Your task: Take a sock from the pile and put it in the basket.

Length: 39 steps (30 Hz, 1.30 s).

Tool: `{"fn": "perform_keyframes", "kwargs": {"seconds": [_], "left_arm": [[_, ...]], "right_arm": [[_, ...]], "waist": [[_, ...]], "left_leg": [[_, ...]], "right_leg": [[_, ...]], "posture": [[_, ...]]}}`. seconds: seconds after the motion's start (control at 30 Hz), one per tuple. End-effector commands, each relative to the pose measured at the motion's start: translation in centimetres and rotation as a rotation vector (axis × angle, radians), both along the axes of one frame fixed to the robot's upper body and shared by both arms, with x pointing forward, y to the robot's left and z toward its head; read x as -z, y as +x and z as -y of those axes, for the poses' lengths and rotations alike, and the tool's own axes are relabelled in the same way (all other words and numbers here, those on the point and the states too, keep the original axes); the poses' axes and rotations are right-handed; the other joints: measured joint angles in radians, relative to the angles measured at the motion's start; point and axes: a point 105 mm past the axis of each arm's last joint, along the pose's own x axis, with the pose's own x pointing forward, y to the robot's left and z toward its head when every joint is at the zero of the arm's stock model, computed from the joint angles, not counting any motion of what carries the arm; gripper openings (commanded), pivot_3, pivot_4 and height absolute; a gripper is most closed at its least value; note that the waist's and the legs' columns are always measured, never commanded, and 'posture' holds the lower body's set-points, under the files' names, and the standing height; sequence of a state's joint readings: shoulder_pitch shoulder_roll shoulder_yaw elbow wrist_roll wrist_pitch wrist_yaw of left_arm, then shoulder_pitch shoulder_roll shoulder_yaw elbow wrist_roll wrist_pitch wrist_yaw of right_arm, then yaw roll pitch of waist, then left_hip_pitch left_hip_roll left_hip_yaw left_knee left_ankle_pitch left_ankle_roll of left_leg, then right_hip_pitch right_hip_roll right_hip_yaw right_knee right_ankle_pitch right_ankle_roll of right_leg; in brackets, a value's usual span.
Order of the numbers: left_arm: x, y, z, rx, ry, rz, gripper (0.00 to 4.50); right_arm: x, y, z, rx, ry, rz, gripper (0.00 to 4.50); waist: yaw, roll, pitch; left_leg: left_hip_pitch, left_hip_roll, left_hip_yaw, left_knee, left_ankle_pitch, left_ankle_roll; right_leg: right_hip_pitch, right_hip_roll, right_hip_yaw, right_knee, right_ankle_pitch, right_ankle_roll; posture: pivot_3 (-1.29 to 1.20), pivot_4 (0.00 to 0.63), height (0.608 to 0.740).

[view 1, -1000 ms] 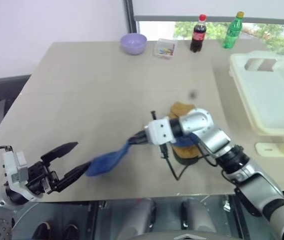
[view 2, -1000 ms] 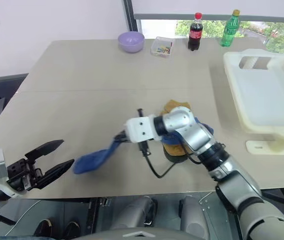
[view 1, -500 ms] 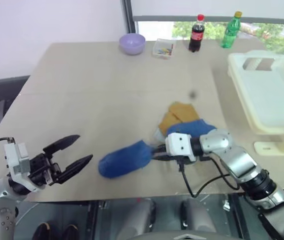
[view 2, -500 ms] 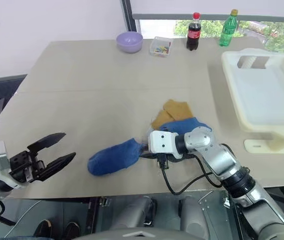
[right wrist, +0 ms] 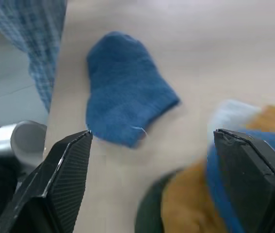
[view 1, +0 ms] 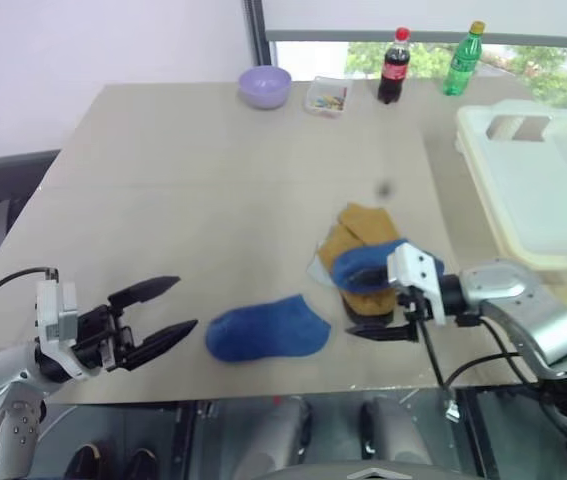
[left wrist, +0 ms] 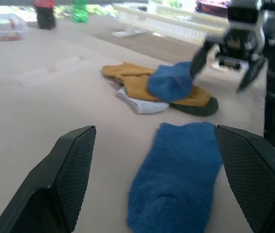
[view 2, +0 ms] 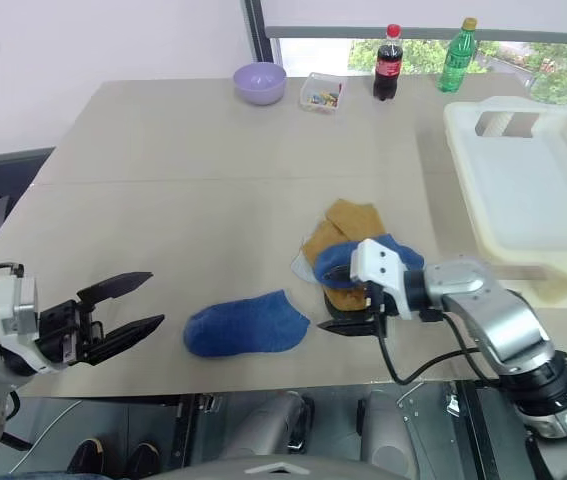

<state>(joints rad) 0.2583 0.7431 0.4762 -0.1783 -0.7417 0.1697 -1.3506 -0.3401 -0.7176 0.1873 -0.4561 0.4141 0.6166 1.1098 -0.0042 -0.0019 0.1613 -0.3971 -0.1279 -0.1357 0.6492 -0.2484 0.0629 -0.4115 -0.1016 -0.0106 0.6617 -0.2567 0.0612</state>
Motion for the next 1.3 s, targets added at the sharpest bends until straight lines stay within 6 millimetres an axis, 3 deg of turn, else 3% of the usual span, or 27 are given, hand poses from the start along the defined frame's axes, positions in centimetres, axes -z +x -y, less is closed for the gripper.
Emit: {"fn": "perform_keyframes", "kwargs": {"seconds": [0.03,0.13,0.33,0.37,0.4,0.43,0.67,1.0,1.13,1.3], "left_arm": [[0.1,-0.5,0.0,0.056,0.043,-0.028,4.19],[0.5,-0.6,0.0,0.095,0.09,-0.054,4.19],[0.8,-0.5,-0.3,0.107,0.122,-0.056,4.19],[0.9,-0.5,-0.3,0.109,0.123,-0.057,4.19],[0.9,-0.5,-0.2,0.109,0.124,-0.057,4.19],[0.9,-0.4,-0.2,0.109,0.125,-0.055,4.19],[0.7,0.0,-0.4,0.077,0.117,-0.029,4.19],[0.8,-0.3,-0.6,0.059,0.11,-0.029,4.19],[1.0,-0.5,-0.6,0.055,0.107,-0.034,4.19],[1.1,-0.5,-0.3,0.054,0.104,-0.032,4.19]], "right_arm": [[-1.6,0.4,0.4,0.029,0.009,0.078,4.1],[-1.9,2.0,0.8,0.099,-0.005,0.154,4.1],[-0.1,3.8,1.2,0.16,-0.076,0.211,4.1],[0.2,4.0,1.2,0.165,-0.087,0.216,3.6],[0.4,4.2,1.0,0.168,-0.092,0.221,3.59],[0.5,4.3,0.9,0.167,-0.091,0.224,3.29],[1.5,4.9,0.2,0.154,-0.115,0.249,0.13],[0.6,5.2,0.0,0.147,-0.086,0.269,0.06],[0.0,5.3,-0.1,0.154,-0.067,0.289,1.14],[0.3,5.6,-0.4,0.161,-0.068,0.289,1.14]], "waist": [[-0.001,0.0,0.0],[-0.001,0.0,0.0],[0.001,0.0,0.0],[0.001,0.0,0.0],[0.001,0.0,0.0],[0.0,0.0,0.0],[-0.003,0.0,0.0],[-0.005,0.0,0.0],[-0.005,0.0,0.0],[-0.005,0.0,0.0]], "left_leg": [[0.0,0.0,0.0,0.0,0.0,0.0],[0.0,0.0,0.0,0.0,0.0,0.0],[0.0,0.0,0.0,0.0,0.002,-0.004],[-0.001,0.0,0.0,0.0,0.002,-0.004],[-0.001,0.0,0.0,0.0,0.002,-0.004],[-0.001,0.0,0.0,0.0,0.002,-0.004],[0.0,0.0,0.0,0.0,0.002,-0.004],[0.0,0.0,0.0,0.0,0.002,-0.004],[0.0,0.0,0.0,0.0,0.002,-0.004],[0.0,0.0,0.0,0.0,0.002,-0.004]], "right_leg": [[0.0,0.0,0.0,0.0,0.0,0.0],[0.0,0.0,0.0,0.0,0.0,0.0],[0.0,0.0,0.0,-0.001,0.0,0.0],[0.0,0.0,0.0,-0.001,0.0,0.0],[0.0,0.0,0.0,-0.001,0.0,0.0],[0.0,0.0,0.0,-0.001,0.0,0.0],[0.0,0.0,0.0,0.0,0.0,0.0],[0.0,0.0,0.0,0.0,0.0,0.0],[0.0,0.0,0.0,0.0,0.0,0.0],[0.0,0.0,0.0,0.0,0.0,0.0]], "posture": [[0.0,0.15,0.74],[0.0,0.15,0.74],[0.0,0.15,0.74],[0.0,0.15,0.74],[0.0,0.15,0.74],[0.0,0.15,0.74],[0.0,0.15,0.74],[0.0,0.15,0.74],[0.0,0.15,0.74],[0.0,0.15,0.74]]}}
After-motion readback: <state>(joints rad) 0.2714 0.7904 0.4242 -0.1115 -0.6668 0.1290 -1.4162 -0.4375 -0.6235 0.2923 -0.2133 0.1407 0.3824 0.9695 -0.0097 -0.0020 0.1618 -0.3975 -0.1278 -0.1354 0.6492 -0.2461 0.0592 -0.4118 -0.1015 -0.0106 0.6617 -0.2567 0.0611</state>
